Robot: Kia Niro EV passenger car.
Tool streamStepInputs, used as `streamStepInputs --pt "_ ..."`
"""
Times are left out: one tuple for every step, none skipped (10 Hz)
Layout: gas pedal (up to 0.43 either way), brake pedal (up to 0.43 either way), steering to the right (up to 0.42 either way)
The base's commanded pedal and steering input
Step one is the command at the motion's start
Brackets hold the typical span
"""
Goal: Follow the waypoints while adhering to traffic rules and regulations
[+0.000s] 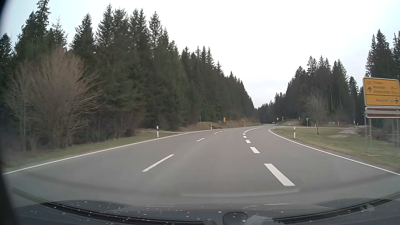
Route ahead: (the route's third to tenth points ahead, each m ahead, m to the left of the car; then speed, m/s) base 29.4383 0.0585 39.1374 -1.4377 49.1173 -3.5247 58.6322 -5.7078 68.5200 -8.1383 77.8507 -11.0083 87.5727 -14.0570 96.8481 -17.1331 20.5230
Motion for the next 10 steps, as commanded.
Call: streamStepInputs --pt "0.138 0.0 0.02" --pt "0.138 0.0 0.02" --pt "0.138 0.0 0.021" --pt "0.13 0.0 0.021" --pt "0.13 0.0 0.022" --pt "0.118 0.0 0.023" --pt "0.11 0.0 0.025" --pt "0.11 0.0 0.027" --pt "0.11 0.0 0.028" --pt "0.118 0.0 0.028"
